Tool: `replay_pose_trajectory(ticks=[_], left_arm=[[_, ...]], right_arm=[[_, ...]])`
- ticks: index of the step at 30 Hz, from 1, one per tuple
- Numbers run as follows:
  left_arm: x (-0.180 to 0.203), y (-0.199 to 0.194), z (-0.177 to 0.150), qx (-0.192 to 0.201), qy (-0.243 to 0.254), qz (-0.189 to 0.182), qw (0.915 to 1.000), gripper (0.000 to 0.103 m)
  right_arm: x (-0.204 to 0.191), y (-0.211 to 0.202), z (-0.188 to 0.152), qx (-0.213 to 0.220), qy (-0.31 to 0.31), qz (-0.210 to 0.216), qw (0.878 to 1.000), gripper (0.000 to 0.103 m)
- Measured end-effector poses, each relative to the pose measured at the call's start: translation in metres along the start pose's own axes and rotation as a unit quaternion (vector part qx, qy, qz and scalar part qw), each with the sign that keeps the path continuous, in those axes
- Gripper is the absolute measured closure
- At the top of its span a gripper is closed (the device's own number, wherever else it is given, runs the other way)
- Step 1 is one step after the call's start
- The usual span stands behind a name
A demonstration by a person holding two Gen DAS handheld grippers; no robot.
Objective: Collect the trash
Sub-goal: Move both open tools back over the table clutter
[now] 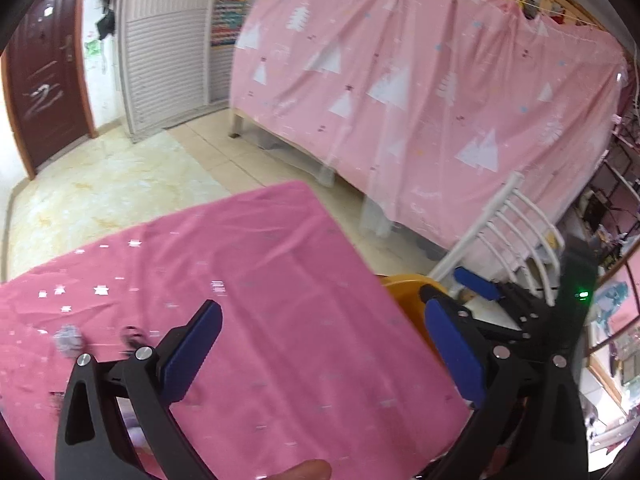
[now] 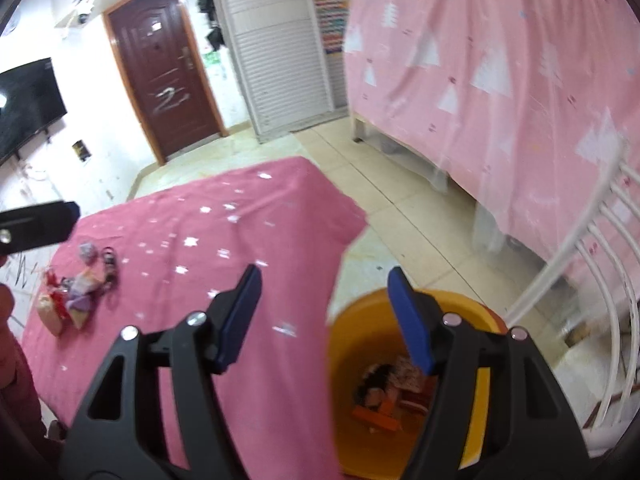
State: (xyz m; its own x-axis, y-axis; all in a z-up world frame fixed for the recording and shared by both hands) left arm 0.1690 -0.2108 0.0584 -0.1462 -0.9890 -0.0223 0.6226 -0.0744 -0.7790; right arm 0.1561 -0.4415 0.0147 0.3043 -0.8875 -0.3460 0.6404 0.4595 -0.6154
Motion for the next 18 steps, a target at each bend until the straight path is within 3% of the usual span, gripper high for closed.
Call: replay_pose_trajectory(ticks=[7,18], left_arm=[[-0.062,-0.003,0.004,0.002,-0.018,0.048,0.9987,0.008],[-0.147,0.006,0.000,-0.015,-0.052,0.089,0.9945,0.008]], right_arm=[[-0.052,0.027,0.015,-0.017,-0.035,0.038,0.999,0.036],[-0.116,0.065,0.018,-0.055,-0.088,0.062,0.993,0.036]])
Point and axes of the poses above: each gripper's, at about its wrist camera, not at the fingertips, and y roughly the way its jaws point, x to its right, z to its top, the point moved 2 cm from there along y, roughly the way its jaws point, and after that the axes turned 15 degrees about z, right-handed, at the moved point
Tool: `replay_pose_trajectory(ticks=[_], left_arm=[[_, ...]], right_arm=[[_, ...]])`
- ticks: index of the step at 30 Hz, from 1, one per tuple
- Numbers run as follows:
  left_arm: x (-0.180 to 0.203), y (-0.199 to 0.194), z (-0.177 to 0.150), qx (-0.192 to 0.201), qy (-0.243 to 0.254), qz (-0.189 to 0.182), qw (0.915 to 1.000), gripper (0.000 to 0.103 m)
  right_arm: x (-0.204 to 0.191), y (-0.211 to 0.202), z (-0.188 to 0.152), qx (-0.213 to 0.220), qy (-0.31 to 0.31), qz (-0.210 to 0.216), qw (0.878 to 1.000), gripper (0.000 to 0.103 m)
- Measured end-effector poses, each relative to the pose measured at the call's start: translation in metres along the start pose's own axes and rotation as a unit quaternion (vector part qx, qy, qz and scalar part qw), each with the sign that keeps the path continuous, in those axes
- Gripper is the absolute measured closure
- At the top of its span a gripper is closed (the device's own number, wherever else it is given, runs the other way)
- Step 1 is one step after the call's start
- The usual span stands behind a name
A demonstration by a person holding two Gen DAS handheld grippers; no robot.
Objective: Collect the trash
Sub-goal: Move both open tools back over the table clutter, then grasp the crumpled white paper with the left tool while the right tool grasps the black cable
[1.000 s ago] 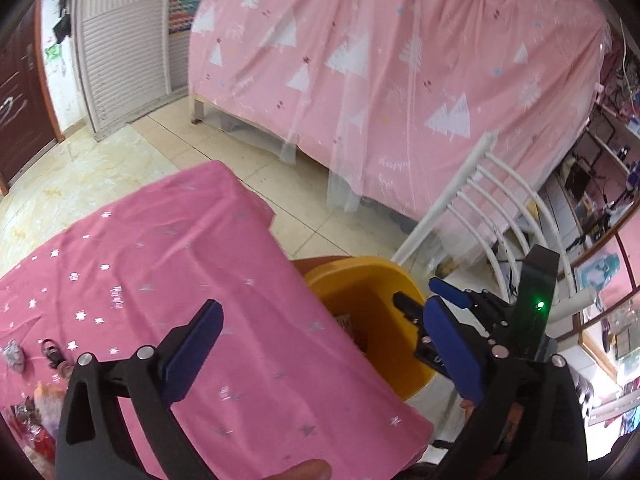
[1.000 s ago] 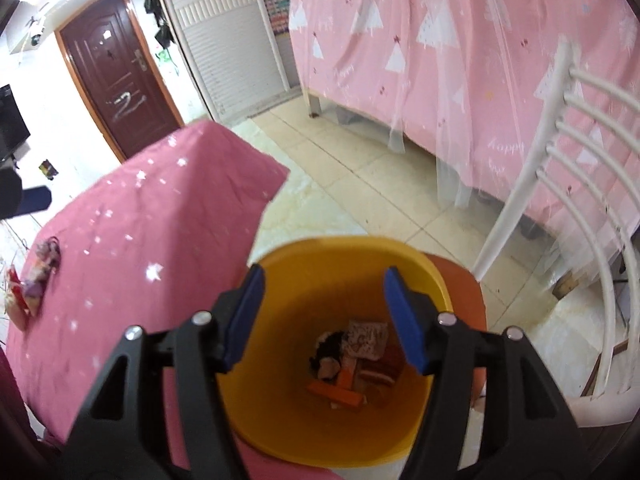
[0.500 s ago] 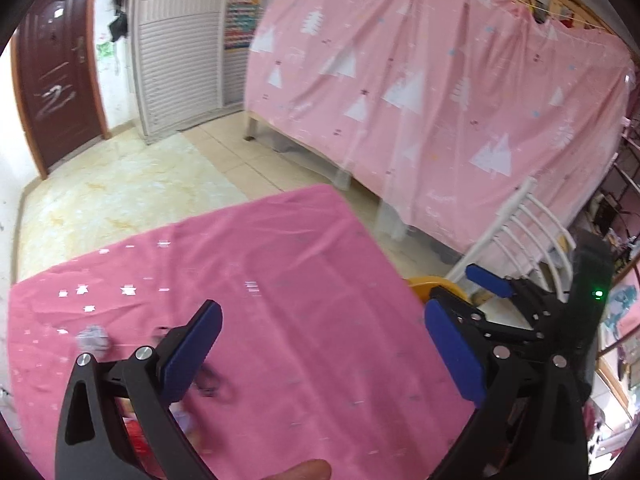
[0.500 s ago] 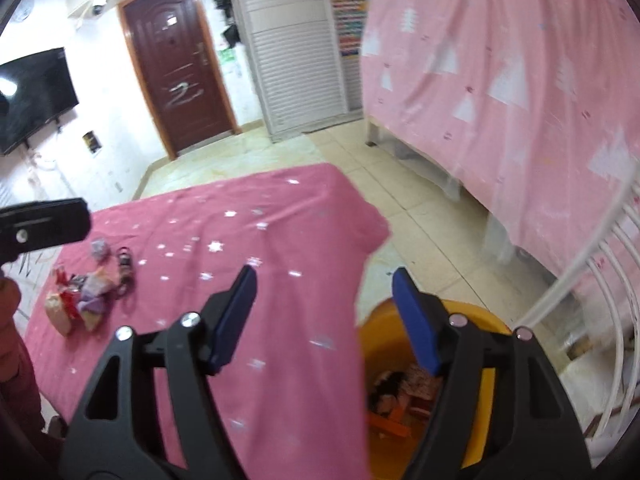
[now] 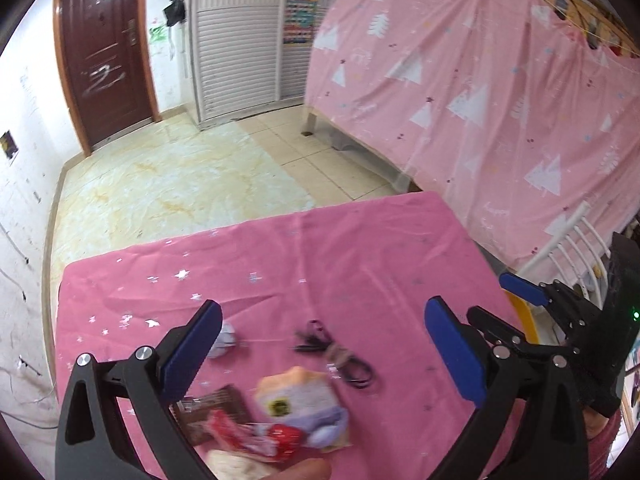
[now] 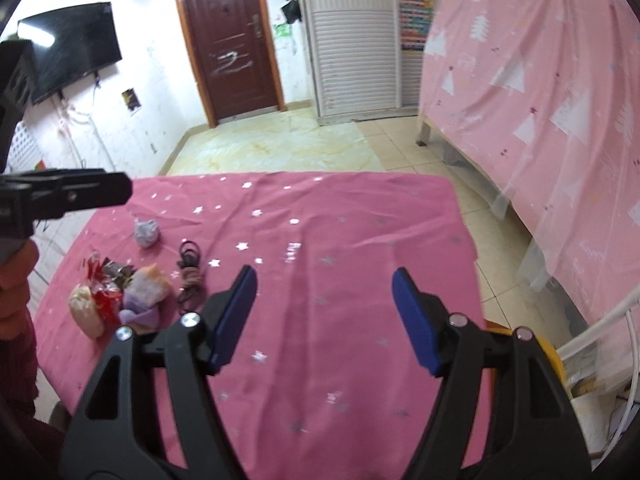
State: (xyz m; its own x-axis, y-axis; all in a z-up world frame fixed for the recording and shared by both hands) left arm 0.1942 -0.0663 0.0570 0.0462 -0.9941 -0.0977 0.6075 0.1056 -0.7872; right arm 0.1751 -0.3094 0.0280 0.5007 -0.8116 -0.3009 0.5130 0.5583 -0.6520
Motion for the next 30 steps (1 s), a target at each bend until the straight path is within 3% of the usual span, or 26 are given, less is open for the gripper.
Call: replay_pose_trajectory(ticks=[11,18,27,29,30], left_arm=[[-0.053,0.028,-0.007,-0.026,-0.022,0.027,0.9991,0.008],[-0.078,0.061,-0.015,-0.067,-0.039,0.035,0.9964,0.008],[-0.080,0.086,-0.027,-0.097,-0.037,0.034,0.9940,0.008],[-0.078,0.091,-0.030,-0.106,-0.035,0.036,0.9931,0.011],[-0.077,0.093,-0.030,-0.111,-0.034,0.035,0.9926,0.017]], right_arm=[[-0.033,0.033,0.006,-0.027,-0.031,0.010,0.999,0.036],[-0.052,0.052,0.006,-0.045,-0.055,0.020,0.997,0.036],[-0.068,0.071,0.005,-0.070,-0.074,0.045,0.994,0.036],[-0.071,0.075,0.004,-0.075,-0.077,0.049,0.993,0.036],[-0.072,0.076,0.003,-0.077,-0.078,0.049,0.993,0.036]])
Point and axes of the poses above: each gripper's, at about its wrist camera, not at the fingertips, and y roughly the way its jaws point, x to its right, z to its top, the point moved 2 cm from there along y, roughly the way its jaws point, and after that the axes turned 15 degrees about z, right-handed, at the moved point
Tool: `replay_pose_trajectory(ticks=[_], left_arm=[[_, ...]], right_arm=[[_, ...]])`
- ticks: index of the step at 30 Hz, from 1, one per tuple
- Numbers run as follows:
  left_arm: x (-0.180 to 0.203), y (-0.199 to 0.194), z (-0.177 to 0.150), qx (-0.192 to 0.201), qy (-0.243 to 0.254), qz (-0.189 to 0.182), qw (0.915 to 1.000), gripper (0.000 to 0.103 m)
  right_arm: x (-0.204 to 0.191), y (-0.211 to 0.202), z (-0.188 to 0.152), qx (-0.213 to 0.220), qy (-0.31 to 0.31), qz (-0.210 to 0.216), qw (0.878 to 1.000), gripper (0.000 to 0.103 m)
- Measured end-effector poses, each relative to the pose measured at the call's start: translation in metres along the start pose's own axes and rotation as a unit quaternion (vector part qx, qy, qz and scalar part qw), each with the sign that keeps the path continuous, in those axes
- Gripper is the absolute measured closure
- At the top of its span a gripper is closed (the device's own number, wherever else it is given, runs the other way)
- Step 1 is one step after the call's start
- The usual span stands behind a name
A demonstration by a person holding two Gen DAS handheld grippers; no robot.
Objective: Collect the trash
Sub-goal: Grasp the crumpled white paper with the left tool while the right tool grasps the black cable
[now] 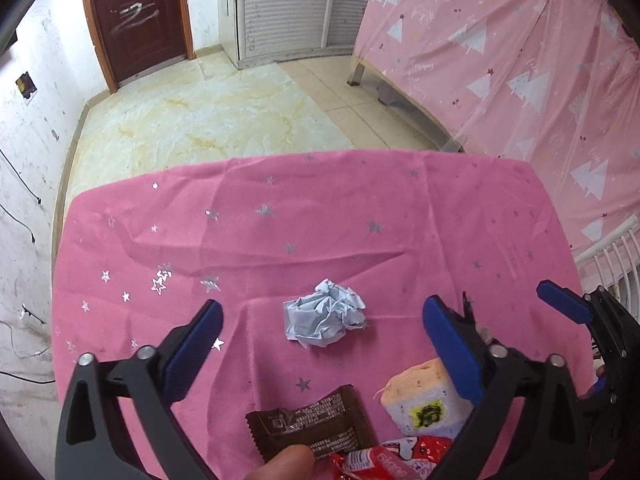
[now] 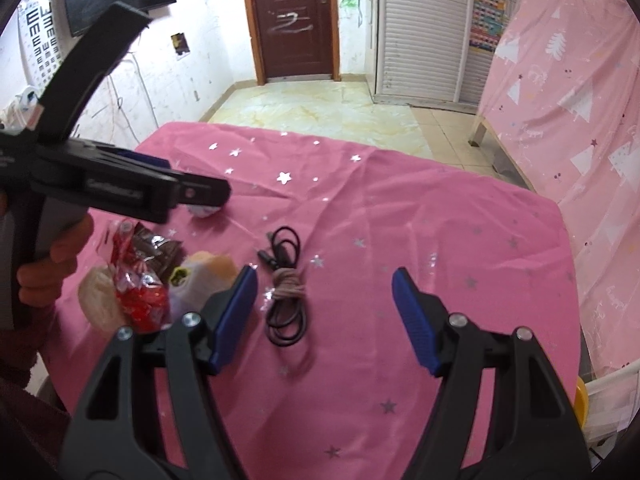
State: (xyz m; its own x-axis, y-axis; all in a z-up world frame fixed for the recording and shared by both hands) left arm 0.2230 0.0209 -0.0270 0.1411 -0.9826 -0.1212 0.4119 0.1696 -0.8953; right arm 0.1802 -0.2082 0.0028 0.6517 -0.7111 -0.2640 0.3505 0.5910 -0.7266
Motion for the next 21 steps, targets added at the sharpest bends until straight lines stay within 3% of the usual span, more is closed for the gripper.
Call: replay_pose_trajectory(ticks=[4,6,11,14,18,21], left_arm=[[0.002,0.010,-0.002,-0.017,0.000,-0.003,0.9998,0.030],[0.001,0.013,-0.003,-0.021,-0.001,-0.002,0.9998,0.033],[0.003,0.019,-0.005,-0.021,-0.002,0.005,0.9998,0.035],[0.005,0.018,-0.006,-0.016,0.001,0.011,0.9998,0.036],[0.008,0.016,-0.007,-0.008,0.000,0.025,0.9996,0.046],[0.007,0.015,-0.007,-0.002,0.000,0.035,0.9994,0.057]], right_arm=[[0.000,0.006,0.000,-0.008,0.002,0.003,1.000,0.038],[0.000,0.009,-0.001,-0.015,0.000,0.004,1.000,0.044],[-0.005,0.017,-0.003,-0.027,-0.007,0.005,1.000,0.046],[-0.006,0.021,-0.004,-0.035,-0.010,0.003,0.999,0.054],[-0.009,0.027,-0.005,-0.047,-0.016,0.001,0.999,0.059],[-0.011,0.031,-0.008,-0.056,-0.020,0.000,0.998,0.071]])
Point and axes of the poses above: each gripper's, at about its wrist camera, not at the fingertips, and y roughly the way its jaws point, x to its right, z to its top, the point moved 2 cm from there along y, roughly the way its jaws point, and after that the axes turned 15 degrees about z, right-handed, at the moved point
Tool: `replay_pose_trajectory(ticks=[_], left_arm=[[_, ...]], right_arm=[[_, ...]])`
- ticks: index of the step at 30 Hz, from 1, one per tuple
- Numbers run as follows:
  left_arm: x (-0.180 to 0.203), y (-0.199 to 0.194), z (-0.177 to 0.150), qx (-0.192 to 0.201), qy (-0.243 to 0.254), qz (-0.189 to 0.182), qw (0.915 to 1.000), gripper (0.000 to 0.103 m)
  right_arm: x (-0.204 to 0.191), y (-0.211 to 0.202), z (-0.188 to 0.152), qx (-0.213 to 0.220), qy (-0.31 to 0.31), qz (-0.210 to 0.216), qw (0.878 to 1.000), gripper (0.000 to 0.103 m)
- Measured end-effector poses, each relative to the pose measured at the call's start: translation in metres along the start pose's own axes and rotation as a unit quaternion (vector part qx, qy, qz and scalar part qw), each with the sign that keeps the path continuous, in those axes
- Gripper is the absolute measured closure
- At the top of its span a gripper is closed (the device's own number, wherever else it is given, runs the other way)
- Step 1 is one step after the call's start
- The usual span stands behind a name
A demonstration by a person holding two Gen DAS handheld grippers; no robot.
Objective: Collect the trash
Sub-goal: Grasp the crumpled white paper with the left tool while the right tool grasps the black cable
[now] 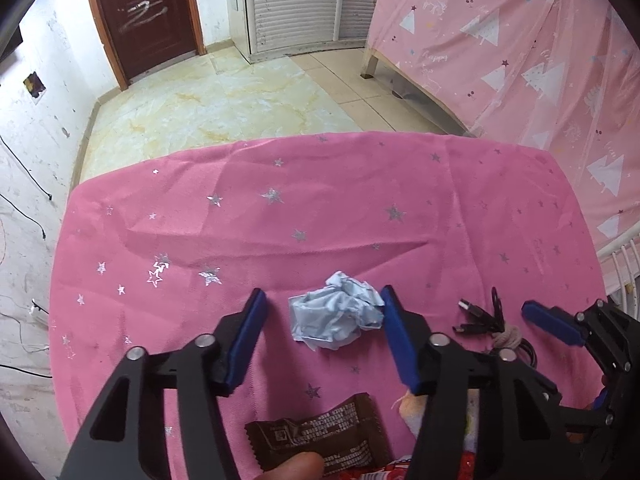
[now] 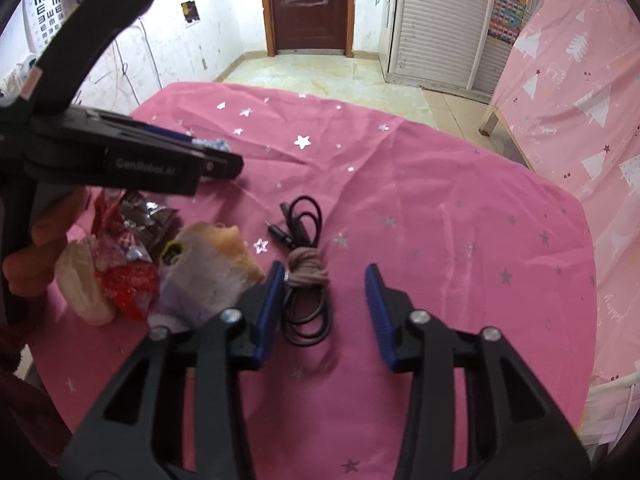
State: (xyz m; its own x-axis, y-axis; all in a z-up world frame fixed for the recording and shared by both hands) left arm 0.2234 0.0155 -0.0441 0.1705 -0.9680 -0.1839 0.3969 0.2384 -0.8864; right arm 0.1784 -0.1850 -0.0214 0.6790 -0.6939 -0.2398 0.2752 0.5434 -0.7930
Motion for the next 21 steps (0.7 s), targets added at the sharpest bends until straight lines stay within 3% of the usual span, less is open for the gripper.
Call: replay_pose_trajectory(ticks=[2,4,21], left_arm=[[0.000,-0.001,0.000,0.003,-0.004,0.006,1.0000,0.064],[-0.003,-0.001,0.001,0.004,-0.007,0.005,1.0000,0.067],[-0.011,-0.038,0.005,0.035,-0.026,-0.003,0.9990,0.069]], right_arm=[[-0.001,0.001,0.000,0.000,-0.004,-0.001,1.000,0.079],[-0.001,0.000,0.000,0.001,-0.003,0.000,1.000,0.081],[0.020,-0.036,-0.001,0.061,0.038,-0.006,0.997,0.081]])
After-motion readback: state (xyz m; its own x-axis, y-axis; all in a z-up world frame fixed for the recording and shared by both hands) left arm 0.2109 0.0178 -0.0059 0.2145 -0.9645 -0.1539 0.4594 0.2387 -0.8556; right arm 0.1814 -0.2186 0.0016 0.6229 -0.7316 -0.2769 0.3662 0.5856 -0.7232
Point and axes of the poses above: each gripper's, at about its wrist camera, not at the fingertips, and y roughly the way its jaws point, x to its right, z to its top, the point moved 2 cm from there along y, roughly the way its jaws point, and after that the axes turned 15 degrees about z, right-handed, at the moved point
